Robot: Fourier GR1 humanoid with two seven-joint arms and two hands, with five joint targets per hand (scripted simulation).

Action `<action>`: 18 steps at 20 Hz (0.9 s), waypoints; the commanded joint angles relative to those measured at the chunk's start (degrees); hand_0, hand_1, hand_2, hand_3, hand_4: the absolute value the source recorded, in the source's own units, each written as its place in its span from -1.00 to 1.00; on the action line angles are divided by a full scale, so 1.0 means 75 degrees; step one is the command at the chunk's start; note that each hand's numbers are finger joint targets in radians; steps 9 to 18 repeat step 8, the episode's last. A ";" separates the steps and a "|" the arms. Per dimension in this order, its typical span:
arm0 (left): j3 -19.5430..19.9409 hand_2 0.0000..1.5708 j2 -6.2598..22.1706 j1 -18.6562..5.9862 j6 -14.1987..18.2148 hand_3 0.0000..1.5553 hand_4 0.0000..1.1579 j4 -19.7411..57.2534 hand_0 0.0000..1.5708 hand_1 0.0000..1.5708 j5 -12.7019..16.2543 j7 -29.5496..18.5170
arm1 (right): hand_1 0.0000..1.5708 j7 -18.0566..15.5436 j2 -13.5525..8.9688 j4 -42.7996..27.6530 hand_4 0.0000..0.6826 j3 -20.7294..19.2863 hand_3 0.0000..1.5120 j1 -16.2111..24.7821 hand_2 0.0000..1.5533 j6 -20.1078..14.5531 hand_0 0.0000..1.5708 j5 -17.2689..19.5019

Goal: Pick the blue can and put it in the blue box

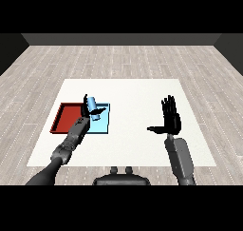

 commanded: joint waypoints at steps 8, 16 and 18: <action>-0.0437 -1.00 -0.0300 0.1723 -0.4061 -1.00 -1.00 -0.3434 -1.00 -1.00 0.0814 -0.1670 | -1.00 -0.0155 -0.0223 0.0294 -1.00 0.0406 -1.00 0.0552 -1.00 0.0393 -1.00 0.0455; -0.0437 -1.00 -0.0300 0.1723 -0.4061 -1.00 -1.00 -0.3434 -1.00 -1.00 0.0814 -0.1670 | -1.00 -0.0155 -0.0223 0.0294 -1.00 0.0406 -1.00 0.0552 -1.00 0.0393 -1.00 0.0455; -0.0437 -1.00 -0.0300 0.1723 -0.4061 -1.00 -1.00 -0.3434 -1.00 -1.00 0.0814 -0.1670 | -1.00 -0.0155 -0.0223 0.0294 -1.00 0.0406 -1.00 0.0552 -1.00 0.0393 -1.00 0.0455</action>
